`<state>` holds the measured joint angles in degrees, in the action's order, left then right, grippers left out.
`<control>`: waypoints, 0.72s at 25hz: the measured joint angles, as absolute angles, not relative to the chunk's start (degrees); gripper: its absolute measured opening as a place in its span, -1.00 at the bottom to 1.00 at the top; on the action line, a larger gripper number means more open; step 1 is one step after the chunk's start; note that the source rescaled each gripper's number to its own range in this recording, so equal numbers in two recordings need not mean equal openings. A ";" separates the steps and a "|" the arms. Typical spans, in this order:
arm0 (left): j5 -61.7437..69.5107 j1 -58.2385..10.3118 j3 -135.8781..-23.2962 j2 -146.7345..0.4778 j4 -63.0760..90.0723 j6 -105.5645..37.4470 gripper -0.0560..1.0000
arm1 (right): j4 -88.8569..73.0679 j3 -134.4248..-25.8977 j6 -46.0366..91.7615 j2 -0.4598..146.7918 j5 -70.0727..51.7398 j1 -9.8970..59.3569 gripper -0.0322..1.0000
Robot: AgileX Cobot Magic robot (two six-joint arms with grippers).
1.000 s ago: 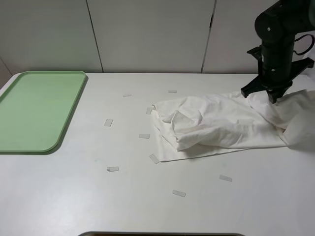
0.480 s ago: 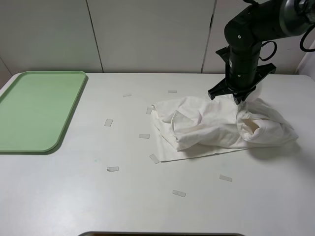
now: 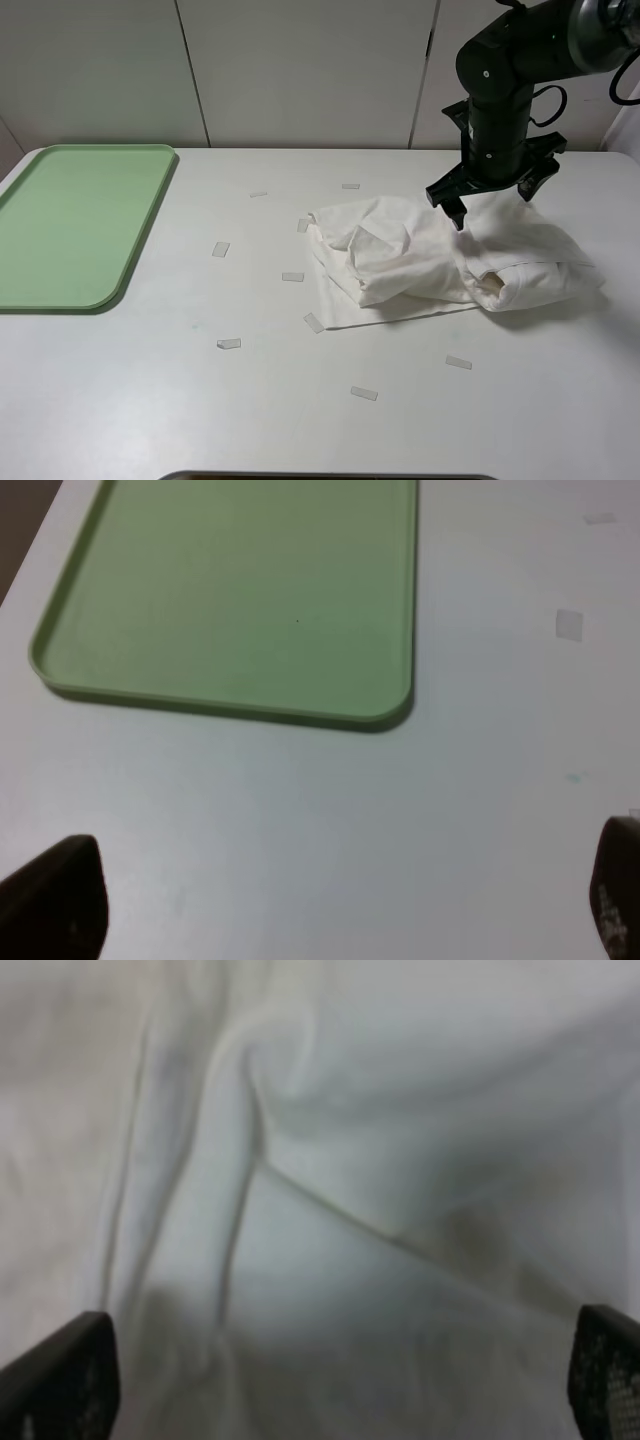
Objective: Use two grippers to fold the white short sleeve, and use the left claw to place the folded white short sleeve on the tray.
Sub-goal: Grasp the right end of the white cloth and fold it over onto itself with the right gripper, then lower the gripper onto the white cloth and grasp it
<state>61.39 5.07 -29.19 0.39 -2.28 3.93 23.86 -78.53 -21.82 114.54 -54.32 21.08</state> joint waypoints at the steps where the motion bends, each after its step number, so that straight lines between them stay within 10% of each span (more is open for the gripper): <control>1: 61.39 5.07 -29.19 0.39 -2.28 3.93 0.92 | 23.92 -78.53 -21.82 114.54 -55.79 21.08 0.96; 18: 61.39 5.07 -29.19 0.39 -2.28 3.93 0.92 | 19.97 -86.28 -15.16 101.79 -65.15 21.08 1.00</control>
<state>61.39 5.07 -29.19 0.39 -2.28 3.93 19.97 -86.28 -15.16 101.79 -65.15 21.08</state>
